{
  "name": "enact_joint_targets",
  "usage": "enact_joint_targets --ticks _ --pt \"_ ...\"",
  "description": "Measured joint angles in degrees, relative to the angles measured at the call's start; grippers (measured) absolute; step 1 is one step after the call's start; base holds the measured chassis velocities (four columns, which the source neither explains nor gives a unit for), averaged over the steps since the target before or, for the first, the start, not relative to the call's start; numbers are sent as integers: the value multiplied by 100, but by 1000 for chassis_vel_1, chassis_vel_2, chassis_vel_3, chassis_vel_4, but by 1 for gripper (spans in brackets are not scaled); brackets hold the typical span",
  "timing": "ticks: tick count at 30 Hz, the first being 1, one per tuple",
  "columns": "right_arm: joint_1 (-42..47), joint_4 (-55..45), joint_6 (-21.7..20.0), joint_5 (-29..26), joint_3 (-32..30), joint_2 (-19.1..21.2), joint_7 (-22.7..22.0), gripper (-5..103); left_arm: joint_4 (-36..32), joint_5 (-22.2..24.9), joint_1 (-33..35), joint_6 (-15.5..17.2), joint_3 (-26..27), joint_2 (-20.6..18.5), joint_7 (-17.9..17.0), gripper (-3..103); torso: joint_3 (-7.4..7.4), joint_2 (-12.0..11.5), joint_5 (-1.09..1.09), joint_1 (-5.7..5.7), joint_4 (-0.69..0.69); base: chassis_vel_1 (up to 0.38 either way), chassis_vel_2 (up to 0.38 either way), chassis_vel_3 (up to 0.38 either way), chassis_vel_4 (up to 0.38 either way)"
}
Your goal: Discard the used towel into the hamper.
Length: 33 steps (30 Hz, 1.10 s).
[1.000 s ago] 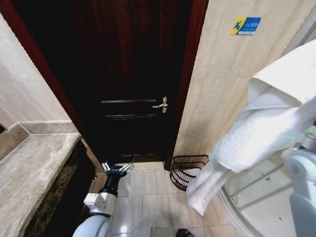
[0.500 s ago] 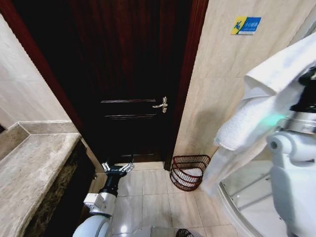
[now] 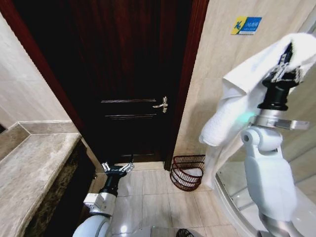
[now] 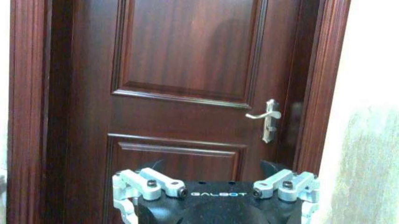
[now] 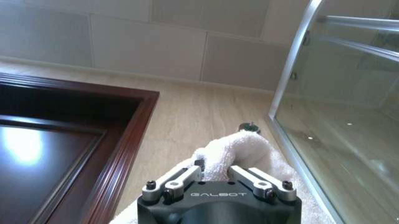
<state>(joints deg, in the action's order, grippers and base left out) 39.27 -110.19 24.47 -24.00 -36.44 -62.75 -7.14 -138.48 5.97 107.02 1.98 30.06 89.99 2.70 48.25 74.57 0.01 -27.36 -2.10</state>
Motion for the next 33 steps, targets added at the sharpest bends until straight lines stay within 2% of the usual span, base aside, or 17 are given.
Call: enact_joint_targets --ticks 20,33 --pt "-876 403 84 -73 371 253 0 6 0 0 0 0 0 0 0 100 0 1 -1 1 0 0 0 0 0" --pt "-1116 598 167 -66 463 265 108 6 0 0 0 0 0 0 0 100 0 1 -1 1 0 0 0 0 0"
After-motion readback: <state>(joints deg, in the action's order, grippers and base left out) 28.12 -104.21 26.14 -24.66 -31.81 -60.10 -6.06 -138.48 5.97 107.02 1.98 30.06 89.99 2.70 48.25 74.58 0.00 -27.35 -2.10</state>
